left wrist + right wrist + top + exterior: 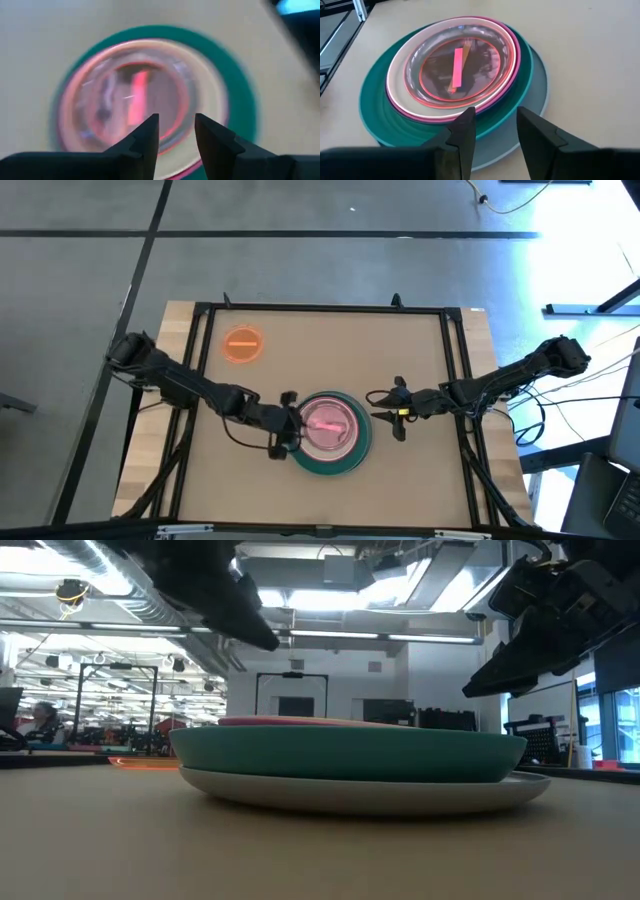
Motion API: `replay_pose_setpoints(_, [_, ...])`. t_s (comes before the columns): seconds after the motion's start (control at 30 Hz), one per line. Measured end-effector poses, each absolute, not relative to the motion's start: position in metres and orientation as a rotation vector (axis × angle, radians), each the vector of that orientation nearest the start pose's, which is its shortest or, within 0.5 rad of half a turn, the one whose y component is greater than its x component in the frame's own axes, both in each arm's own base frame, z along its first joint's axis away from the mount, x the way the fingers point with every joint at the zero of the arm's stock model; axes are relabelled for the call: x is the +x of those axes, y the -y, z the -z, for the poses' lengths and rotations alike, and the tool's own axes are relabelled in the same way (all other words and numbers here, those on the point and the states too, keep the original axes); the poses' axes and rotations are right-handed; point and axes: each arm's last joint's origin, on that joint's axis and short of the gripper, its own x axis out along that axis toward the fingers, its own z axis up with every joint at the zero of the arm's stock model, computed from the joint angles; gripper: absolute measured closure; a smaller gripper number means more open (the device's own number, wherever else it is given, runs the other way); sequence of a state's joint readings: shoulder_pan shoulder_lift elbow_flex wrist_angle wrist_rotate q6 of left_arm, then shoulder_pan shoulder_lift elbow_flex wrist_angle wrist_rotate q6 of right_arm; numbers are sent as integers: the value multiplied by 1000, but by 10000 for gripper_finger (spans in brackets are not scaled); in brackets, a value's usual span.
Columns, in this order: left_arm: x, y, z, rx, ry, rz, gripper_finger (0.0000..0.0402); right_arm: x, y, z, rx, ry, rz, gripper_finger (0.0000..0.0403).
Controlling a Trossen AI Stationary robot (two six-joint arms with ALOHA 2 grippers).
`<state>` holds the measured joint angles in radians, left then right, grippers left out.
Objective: Stack plastic plates
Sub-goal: Stack the transparent orange plate on top of the light pink plate
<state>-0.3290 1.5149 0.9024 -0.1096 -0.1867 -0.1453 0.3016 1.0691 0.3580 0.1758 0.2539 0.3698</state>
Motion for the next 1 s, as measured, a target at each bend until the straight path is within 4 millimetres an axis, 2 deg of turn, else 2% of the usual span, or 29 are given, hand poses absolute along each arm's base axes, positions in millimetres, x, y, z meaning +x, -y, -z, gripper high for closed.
replay_pose_setpoints(0.3, [273,65,-214,124,-895,-201,282,193,-53,-172,219,-515,50,269])
replay_pose_setpoints(0.7, [269,12,-208,93,-1031,-412,282,192,-52,-169,223,-548,60,269])
replay_pose_setpoints(1.0, [245,-27,-203,87,-1174,-793,282,191,-52,-168,226,-559,65,269])
